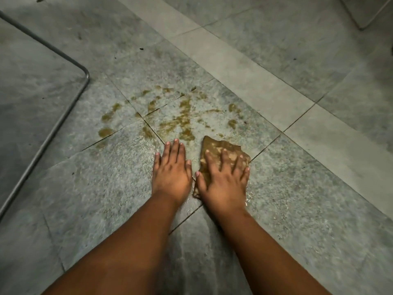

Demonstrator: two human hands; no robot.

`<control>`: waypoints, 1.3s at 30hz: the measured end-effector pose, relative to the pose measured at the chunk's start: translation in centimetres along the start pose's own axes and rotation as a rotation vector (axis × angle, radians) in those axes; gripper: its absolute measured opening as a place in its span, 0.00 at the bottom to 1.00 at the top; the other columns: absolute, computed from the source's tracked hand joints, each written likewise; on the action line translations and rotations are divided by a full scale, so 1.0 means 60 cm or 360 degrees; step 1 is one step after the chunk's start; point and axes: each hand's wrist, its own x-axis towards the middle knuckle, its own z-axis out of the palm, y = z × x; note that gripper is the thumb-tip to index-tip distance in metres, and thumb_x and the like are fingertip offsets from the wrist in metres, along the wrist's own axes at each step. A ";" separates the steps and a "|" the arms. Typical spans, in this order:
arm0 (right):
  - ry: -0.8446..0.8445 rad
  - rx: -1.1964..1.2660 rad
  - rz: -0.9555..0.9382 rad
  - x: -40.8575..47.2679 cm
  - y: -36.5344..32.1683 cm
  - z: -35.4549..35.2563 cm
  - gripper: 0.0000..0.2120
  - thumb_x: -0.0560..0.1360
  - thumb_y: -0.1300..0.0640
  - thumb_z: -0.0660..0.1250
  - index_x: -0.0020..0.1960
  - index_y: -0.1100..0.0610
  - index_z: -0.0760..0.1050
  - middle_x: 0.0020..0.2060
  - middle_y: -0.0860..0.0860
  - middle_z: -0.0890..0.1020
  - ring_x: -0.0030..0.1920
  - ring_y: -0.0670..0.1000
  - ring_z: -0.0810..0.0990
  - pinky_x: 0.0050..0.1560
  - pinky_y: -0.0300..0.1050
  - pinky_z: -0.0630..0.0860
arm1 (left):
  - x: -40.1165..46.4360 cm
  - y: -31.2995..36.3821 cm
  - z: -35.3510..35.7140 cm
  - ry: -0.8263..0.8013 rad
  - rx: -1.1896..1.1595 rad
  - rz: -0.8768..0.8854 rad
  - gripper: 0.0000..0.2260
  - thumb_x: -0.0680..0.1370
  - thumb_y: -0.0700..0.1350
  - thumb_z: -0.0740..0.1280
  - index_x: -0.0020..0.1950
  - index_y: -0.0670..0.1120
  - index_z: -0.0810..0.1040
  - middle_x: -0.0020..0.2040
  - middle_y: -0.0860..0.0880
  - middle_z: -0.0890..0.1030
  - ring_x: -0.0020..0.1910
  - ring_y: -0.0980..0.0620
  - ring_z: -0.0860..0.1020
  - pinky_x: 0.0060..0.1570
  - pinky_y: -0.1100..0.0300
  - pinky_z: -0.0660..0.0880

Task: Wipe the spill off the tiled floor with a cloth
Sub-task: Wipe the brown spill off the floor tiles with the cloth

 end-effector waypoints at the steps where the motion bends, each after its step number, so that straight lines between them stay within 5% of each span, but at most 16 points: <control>1: 0.0002 0.0009 0.0010 0.010 -0.002 0.002 0.30 0.77 0.35 0.47 0.76 0.38 0.44 0.78 0.51 0.46 0.75 0.64 0.35 0.73 0.66 0.36 | 0.006 -0.001 0.003 0.0006 -0.0007 -0.0004 0.25 0.83 0.53 0.40 0.79 0.48 0.40 0.79 0.51 0.38 0.77 0.54 0.35 0.75 0.52 0.35; 11: 0.0093 0.0058 -0.0087 0.173 0.006 -0.015 0.25 0.80 0.38 0.50 0.75 0.40 0.56 0.77 0.48 0.58 0.77 0.60 0.45 0.73 0.68 0.41 | 0.012 -0.004 0.013 0.0125 -0.0091 -0.0012 0.27 0.81 0.55 0.39 0.79 0.51 0.43 0.79 0.55 0.41 0.77 0.57 0.37 0.75 0.53 0.36; 16: 0.0218 0.0142 -0.0055 0.125 0.011 -0.020 0.25 0.79 0.39 0.53 0.75 0.43 0.60 0.74 0.47 0.65 0.76 0.56 0.54 0.75 0.62 0.47 | 0.012 -0.004 0.015 0.0118 -0.0093 -0.0022 0.27 0.80 0.55 0.39 0.80 0.51 0.43 0.79 0.55 0.42 0.77 0.57 0.36 0.75 0.53 0.35; 20: 0.0158 0.0147 -0.0106 0.091 0.020 -0.016 0.28 0.77 0.36 0.56 0.75 0.42 0.57 0.75 0.47 0.62 0.77 0.56 0.50 0.75 0.59 0.46 | 0.015 -0.005 0.017 0.0106 -0.0096 -0.0034 0.27 0.81 0.55 0.41 0.80 0.50 0.47 0.79 0.54 0.45 0.77 0.57 0.40 0.75 0.52 0.38; 28: 0.0225 0.0155 -0.0138 0.303 0.058 -0.042 0.21 0.80 0.44 0.58 0.72 0.45 0.64 0.75 0.50 0.62 0.77 0.60 0.50 0.75 0.60 0.46 | 0.015 -0.008 0.019 0.0088 -0.0109 -0.0024 0.26 0.82 0.54 0.45 0.80 0.50 0.48 0.79 0.54 0.47 0.78 0.56 0.41 0.75 0.52 0.40; 31: 0.0308 0.0160 -0.0027 0.356 0.068 -0.059 0.20 0.77 0.44 0.62 0.69 0.45 0.68 0.68 0.50 0.71 0.69 0.59 0.63 0.65 0.55 0.59 | 0.014 -0.006 0.016 0.0068 -0.0120 -0.0035 0.26 0.83 0.54 0.44 0.80 0.50 0.46 0.80 0.54 0.45 0.77 0.58 0.39 0.75 0.53 0.38; 34: 0.0370 0.0097 0.0054 0.312 0.056 -0.054 0.20 0.77 0.45 0.62 0.68 0.44 0.69 0.60 0.49 0.75 0.61 0.56 0.68 0.52 0.50 0.59 | 0.015 -0.006 0.013 0.0048 -0.0116 -0.0053 0.26 0.82 0.54 0.45 0.80 0.50 0.47 0.80 0.53 0.46 0.77 0.57 0.40 0.75 0.53 0.39; 39: 0.0311 0.0046 0.0106 0.210 0.054 -0.048 0.29 0.74 0.35 0.62 0.72 0.44 0.64 0.60 0.51 0.73 0.58 0.56 0.68 0.52 0.52 0.61 | 0.019 -0.003 0.009 -0.0015 -0.0099 -0.0082 0.26 0.82 0.54 0.45 0.80 0.49 0.48 0.80 0.52 0.47 0.78 0.55 0.42 0.76 0.52 0.41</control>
